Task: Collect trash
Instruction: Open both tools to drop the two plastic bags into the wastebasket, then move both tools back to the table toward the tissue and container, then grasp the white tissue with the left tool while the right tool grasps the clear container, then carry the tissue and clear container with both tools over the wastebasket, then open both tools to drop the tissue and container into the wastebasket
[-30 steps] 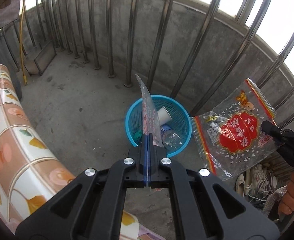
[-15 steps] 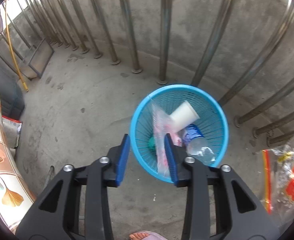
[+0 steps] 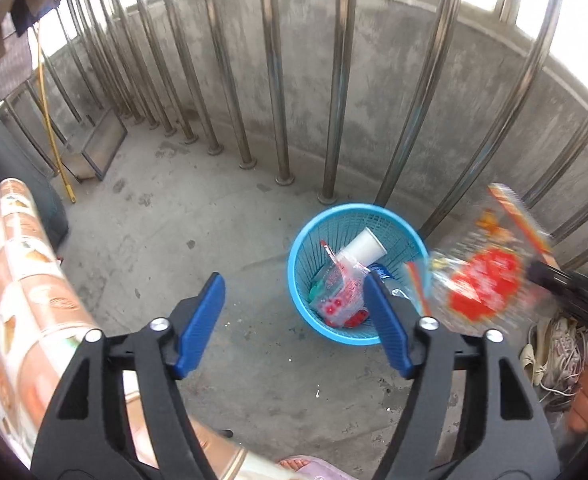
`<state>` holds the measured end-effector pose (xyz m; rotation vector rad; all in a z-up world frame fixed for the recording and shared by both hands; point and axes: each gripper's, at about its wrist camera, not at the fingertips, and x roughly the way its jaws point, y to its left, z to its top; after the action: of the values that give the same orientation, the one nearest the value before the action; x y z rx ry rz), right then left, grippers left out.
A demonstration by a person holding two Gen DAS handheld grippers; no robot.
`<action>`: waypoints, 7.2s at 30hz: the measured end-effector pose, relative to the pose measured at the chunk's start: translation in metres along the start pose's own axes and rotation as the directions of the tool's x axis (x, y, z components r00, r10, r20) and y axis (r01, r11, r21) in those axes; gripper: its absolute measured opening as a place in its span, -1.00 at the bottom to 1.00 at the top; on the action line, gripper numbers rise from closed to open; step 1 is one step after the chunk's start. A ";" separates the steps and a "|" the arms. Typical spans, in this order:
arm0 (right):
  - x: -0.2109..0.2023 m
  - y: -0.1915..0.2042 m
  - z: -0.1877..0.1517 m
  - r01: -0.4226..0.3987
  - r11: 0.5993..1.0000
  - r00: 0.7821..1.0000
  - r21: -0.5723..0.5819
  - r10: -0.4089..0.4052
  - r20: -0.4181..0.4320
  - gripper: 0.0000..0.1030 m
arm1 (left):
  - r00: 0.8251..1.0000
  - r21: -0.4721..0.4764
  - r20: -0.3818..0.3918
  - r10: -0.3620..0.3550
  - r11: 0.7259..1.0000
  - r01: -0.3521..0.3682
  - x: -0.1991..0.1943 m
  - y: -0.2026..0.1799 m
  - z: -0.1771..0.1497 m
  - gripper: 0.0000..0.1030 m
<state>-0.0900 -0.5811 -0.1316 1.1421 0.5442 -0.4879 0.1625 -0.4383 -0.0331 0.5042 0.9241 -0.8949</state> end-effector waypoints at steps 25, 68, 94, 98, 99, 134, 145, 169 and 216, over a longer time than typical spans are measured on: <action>0.095 0.010 0.011 0.414 0.878 0.906 -0.239 -0.422 0.018 0.15 | 0.971 -0.412 0.180 0.157 0.908 -0.070 -0.210 0.175 -0.236 0.63; 0.064 0.315 -0.347 -0.249 0.322 0.921 -0.913 -0.213 -0.327 0.34 | 0.948 -0.649 0.079 0.309 0.737 -0.187 -0.201 0.255 -0.327 0.64; 0.054 0.299 -0.333 -0.218 0.385 0.922 -0.897 -0.220 -0.319 0.34 | 0.933 -0.568 -0.019 0.359 0.764 -0.306 -0.170 0.254 -0.300 -0.63; 0.054 0.299 -0.333 -0.218 0.384 0.922 -0.897 -0.220 -0.318 0.33 | 0.940 -0.580 -0.008 0.342 0.764 -0.283 -0.171 0.256 -0.302 -0.84; 0.054 0.299 -0.333 -0.218 0.385 0.922 -0.897 -0.219 -0.319 0.33 | 0.941 -0.582 -0.006 0.338 0.765 -0.278 -0.171 0.256 -0.302 -0.90; 0.042 0.309 -0.320 -0.224 0.431 0.929 -0.874 -0.176 -0.324 0.32 | 0.915 -0.569 0.106 0.389 0.778 -0.265 -0.209 0.233 -0.291 -0.98; 0.038 0.306 -0.313 -0.224 0.450 0.932 -0.865 -0.160 -0.324 0.32 | 0.911 -0.552 0.113 0.397 0.787 -0.275 -0.214 0.225 -0.285 -0.98; 0.009 0.292 -0.283 -0.226 0.515 0.945 -0.827 -0.089 -0.314 0.31 | 0.888 -0.488 0.157 0.432 0.816 -0.311 -0.235 0.191 -0.265 -0.97; -0.012 0.060 -0.019 0.101 0.988 0.995 -0.117 -0.103 -0.013 0.31 | 0.973 -0.267 -0.072 -0.217 0.945 0.191 -0.022 0.032 -0.078 -0.97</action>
<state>-0.0652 -0.5417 -0.0880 1.0122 0.6424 -0.5273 0.1463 -0.3561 -0.0550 0.2319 1.1828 -0.9250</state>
